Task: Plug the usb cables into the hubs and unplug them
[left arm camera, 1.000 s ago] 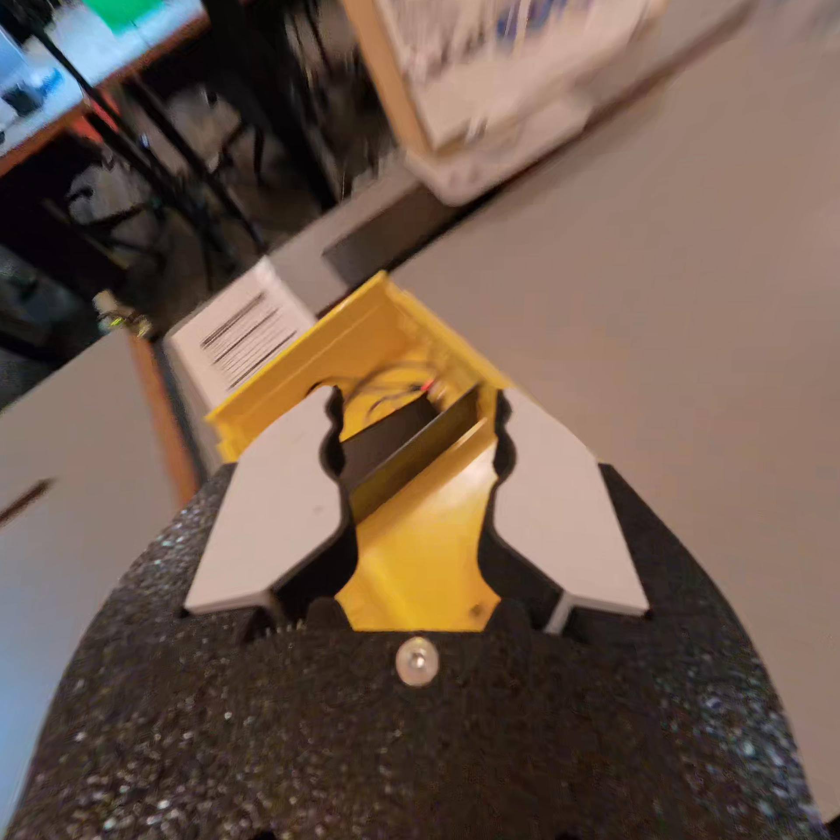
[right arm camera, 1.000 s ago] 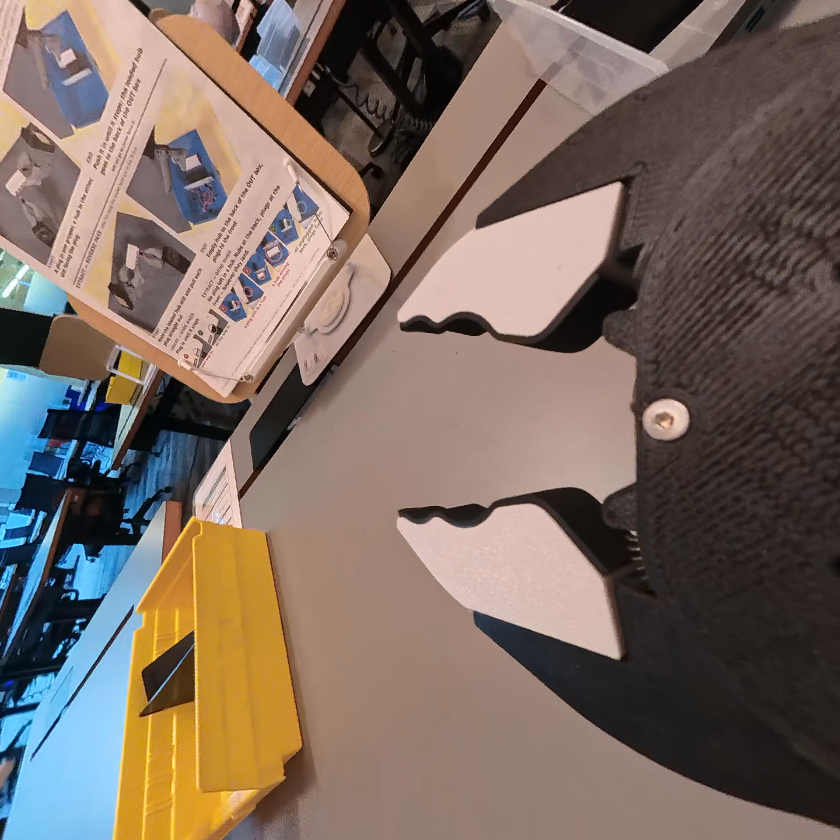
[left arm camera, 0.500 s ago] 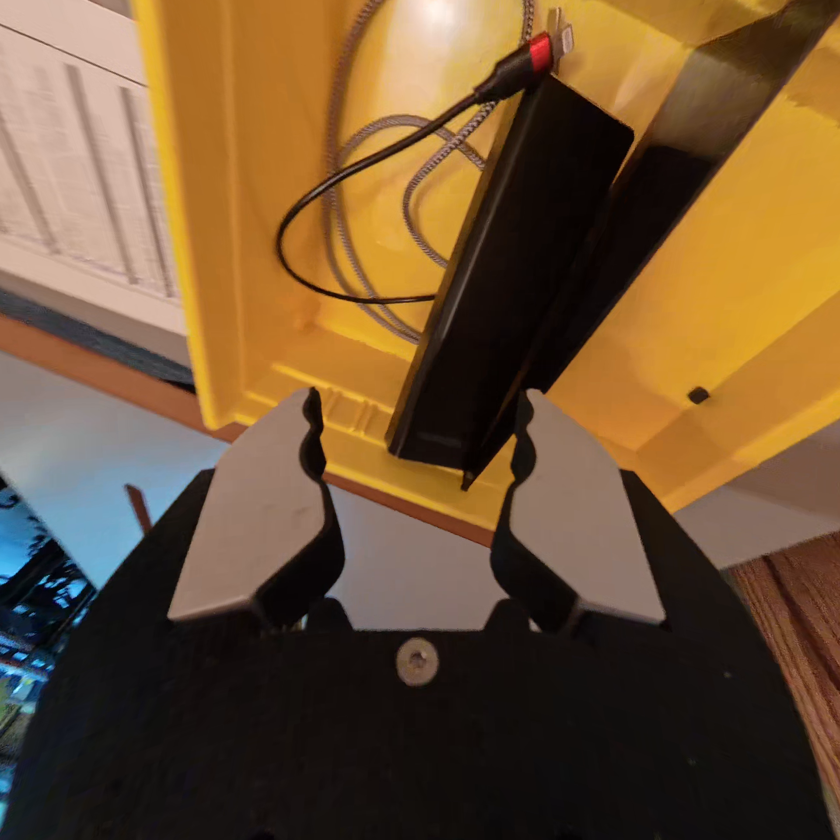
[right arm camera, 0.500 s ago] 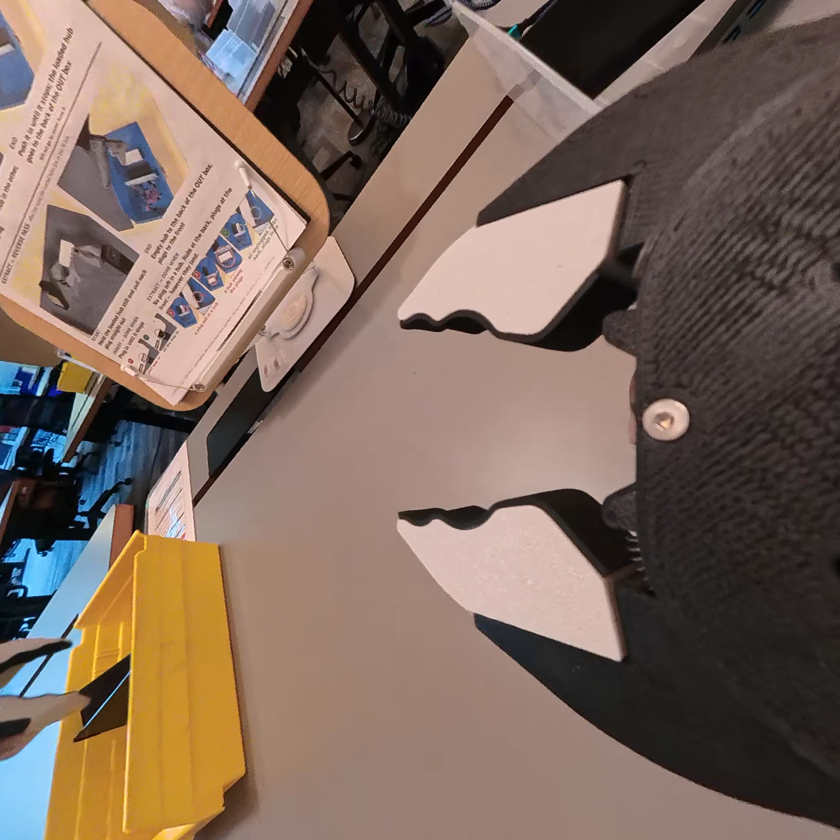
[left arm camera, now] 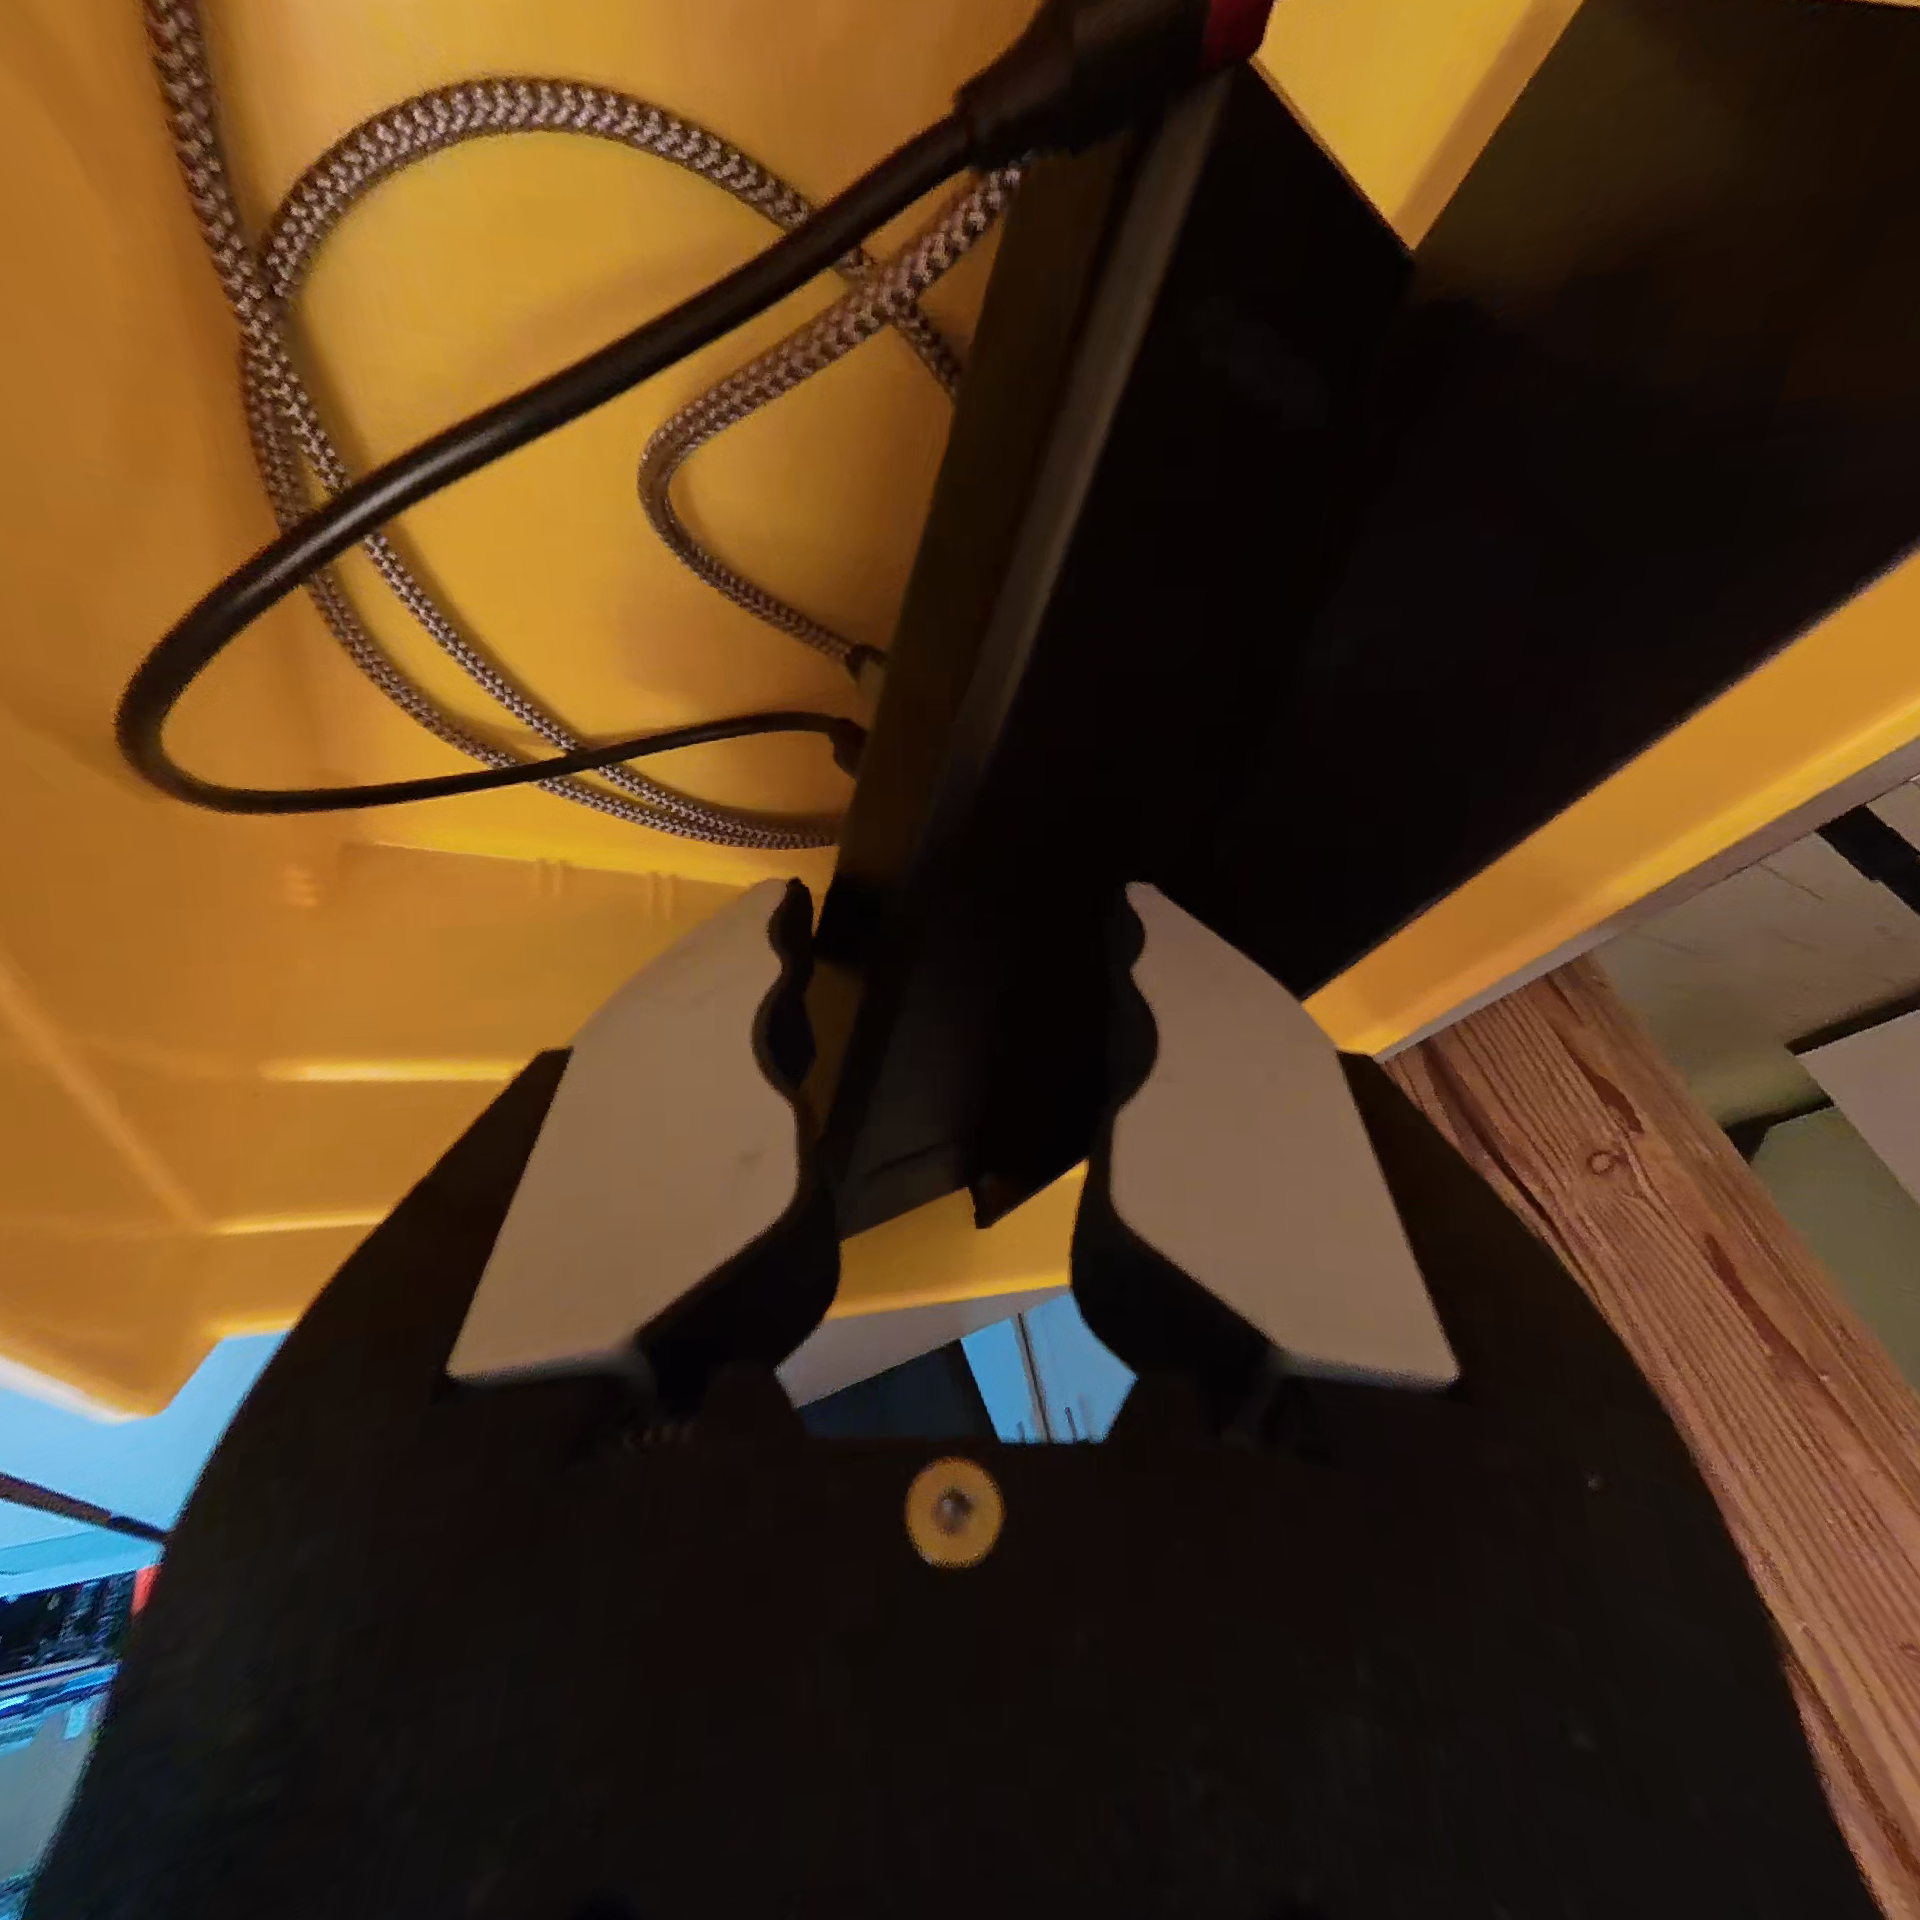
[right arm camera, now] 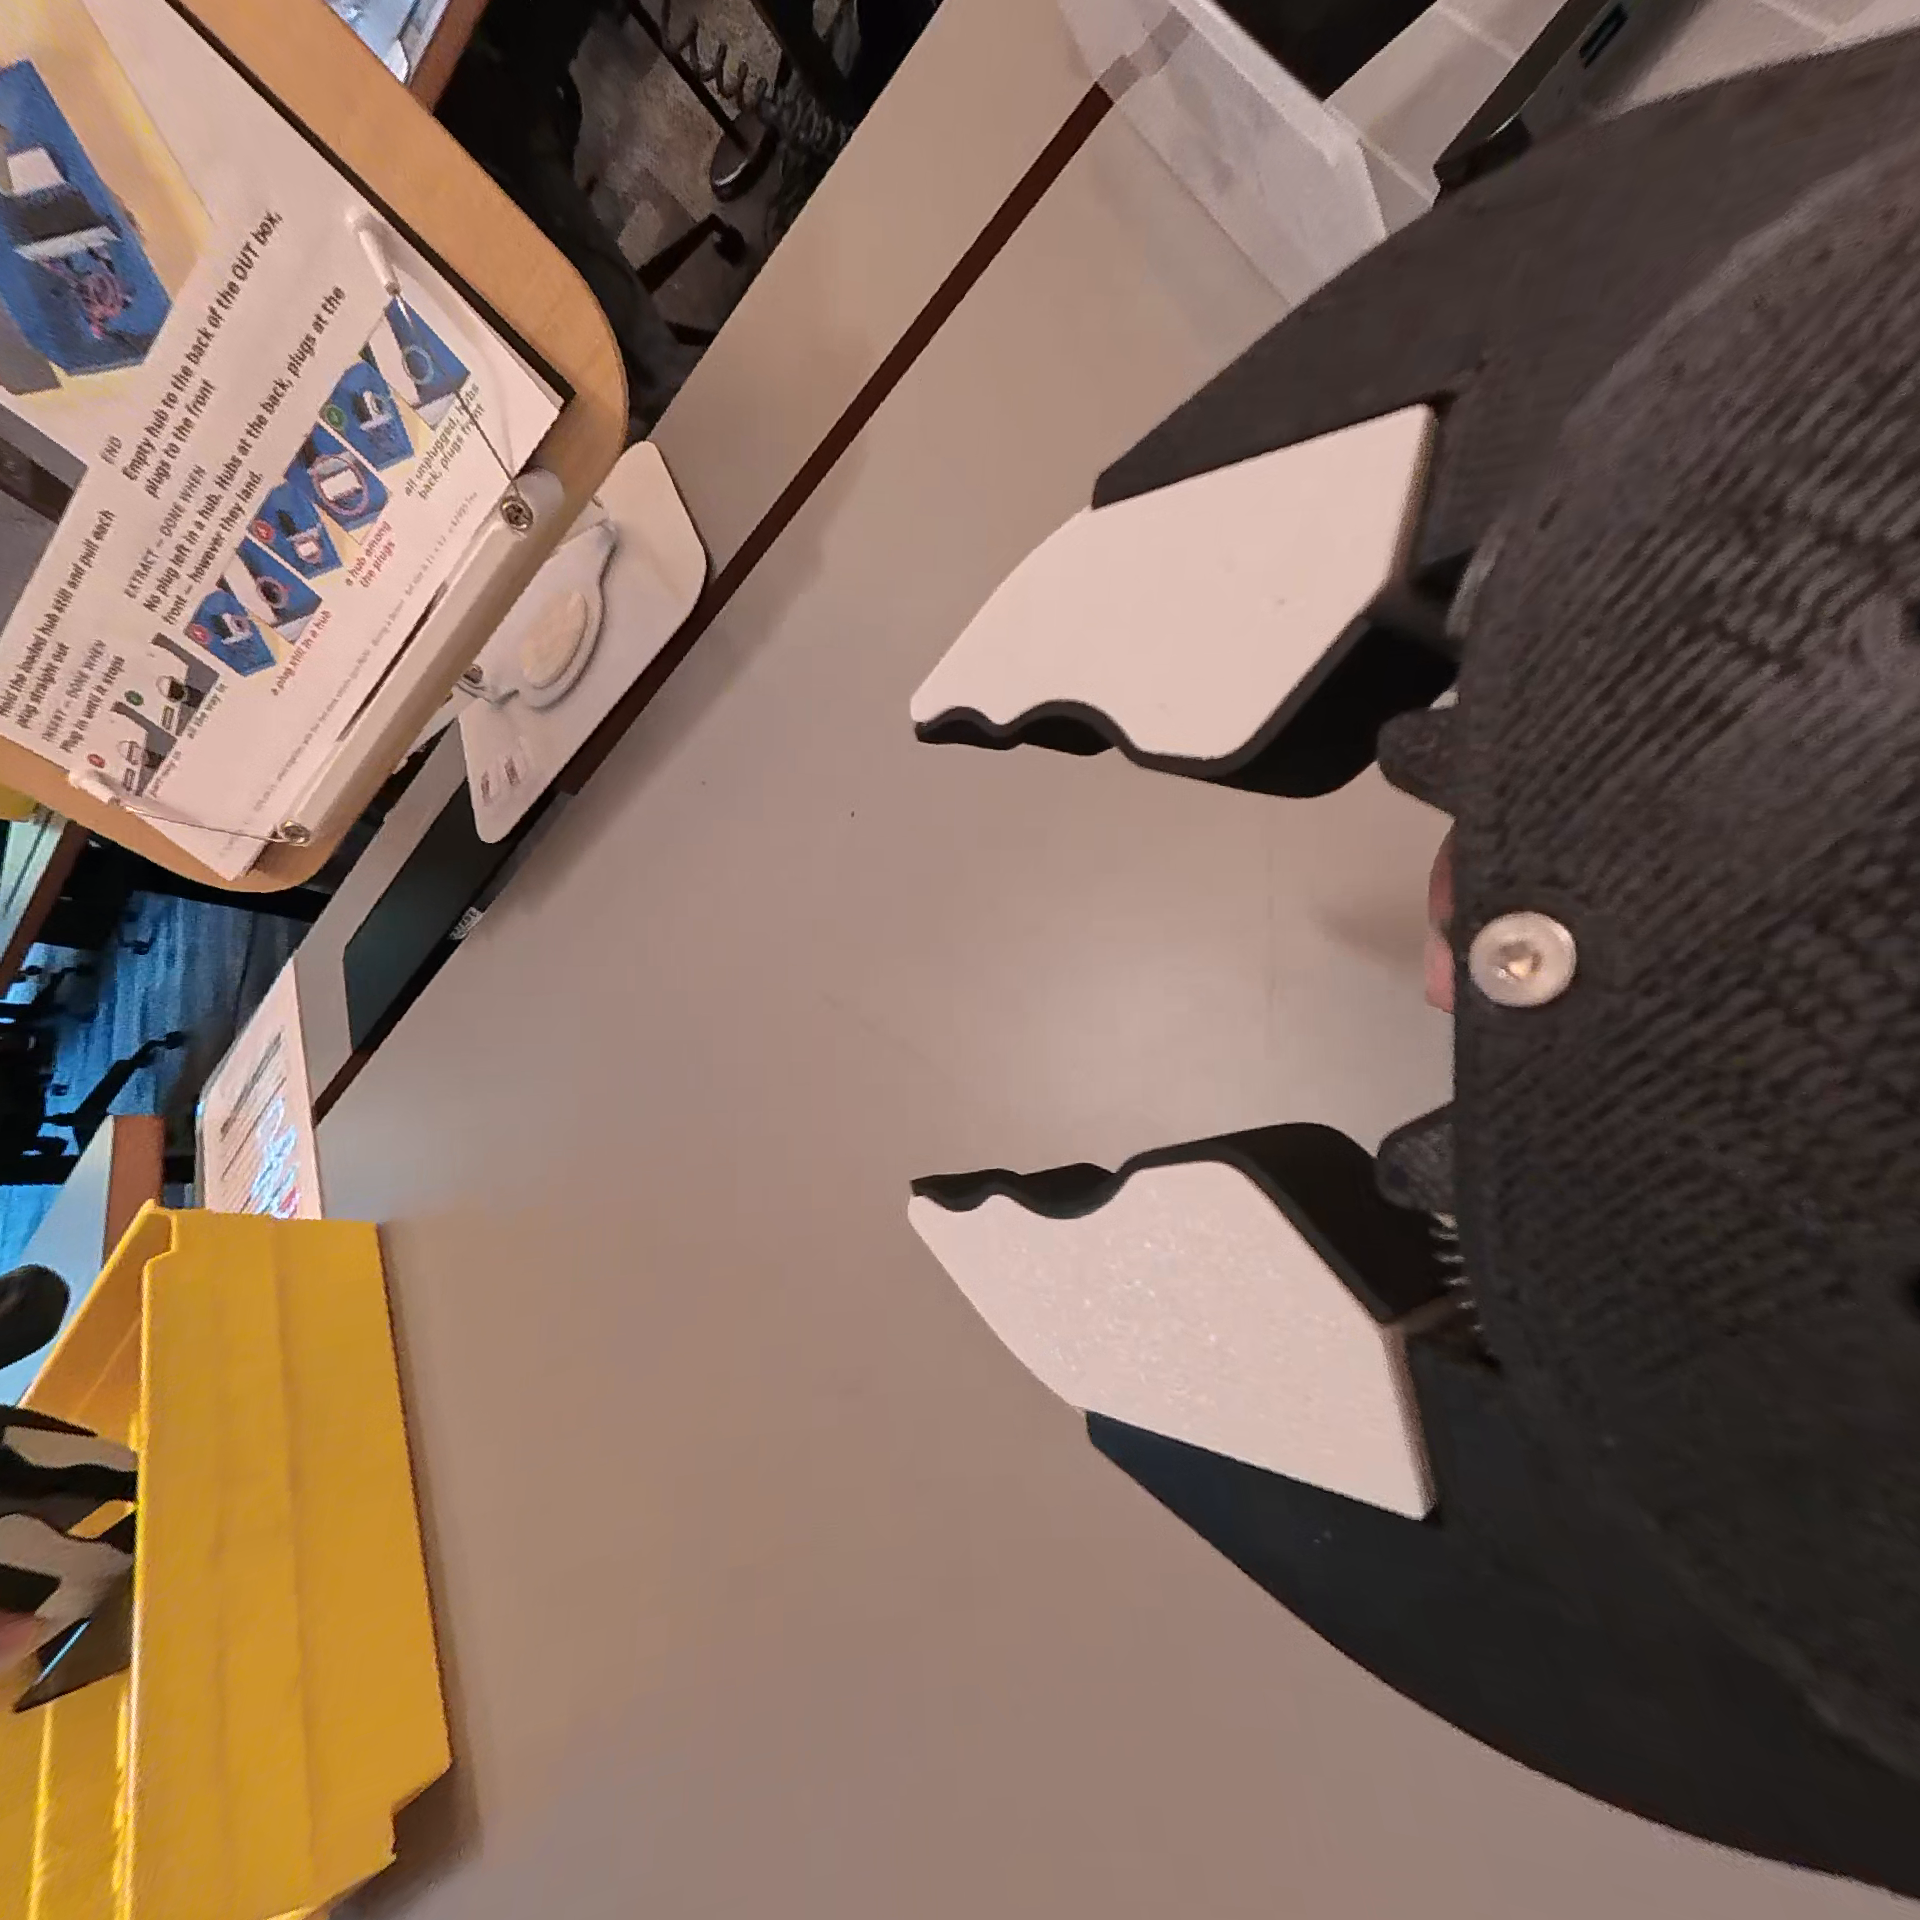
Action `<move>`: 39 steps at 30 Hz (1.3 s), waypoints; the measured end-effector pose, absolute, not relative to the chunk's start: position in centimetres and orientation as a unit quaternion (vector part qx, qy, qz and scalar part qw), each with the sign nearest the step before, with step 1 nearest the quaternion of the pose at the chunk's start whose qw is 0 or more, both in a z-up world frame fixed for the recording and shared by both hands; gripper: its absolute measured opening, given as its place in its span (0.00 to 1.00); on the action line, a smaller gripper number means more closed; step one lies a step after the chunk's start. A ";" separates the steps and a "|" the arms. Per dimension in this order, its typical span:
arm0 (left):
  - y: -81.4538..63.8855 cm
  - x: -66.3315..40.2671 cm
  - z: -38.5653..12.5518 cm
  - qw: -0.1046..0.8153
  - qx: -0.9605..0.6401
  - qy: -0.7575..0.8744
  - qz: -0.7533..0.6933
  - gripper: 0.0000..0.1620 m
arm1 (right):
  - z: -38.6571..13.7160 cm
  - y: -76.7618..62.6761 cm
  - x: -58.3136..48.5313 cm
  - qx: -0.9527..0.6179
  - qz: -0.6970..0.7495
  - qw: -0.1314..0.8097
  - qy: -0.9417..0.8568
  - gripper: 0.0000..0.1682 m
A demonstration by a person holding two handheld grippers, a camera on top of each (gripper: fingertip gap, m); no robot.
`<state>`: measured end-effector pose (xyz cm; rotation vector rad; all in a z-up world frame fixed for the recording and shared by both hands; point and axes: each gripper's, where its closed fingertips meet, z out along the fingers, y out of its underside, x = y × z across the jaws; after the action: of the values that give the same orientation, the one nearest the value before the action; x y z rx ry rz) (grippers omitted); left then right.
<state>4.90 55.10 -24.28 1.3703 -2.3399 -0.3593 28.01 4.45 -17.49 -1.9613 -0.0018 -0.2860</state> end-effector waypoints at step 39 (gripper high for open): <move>19.0 9.4 3.5 -0.672 0.093 -0.731 -0.079 0.16 | -3.7 8.5 13.2 -0.578 0.225 0.780 0.083 0.48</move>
<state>9.38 18.95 3.50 0.5811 -4.5512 -0.4937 13.22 8.54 -3.67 -1.2478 0.1792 0.4860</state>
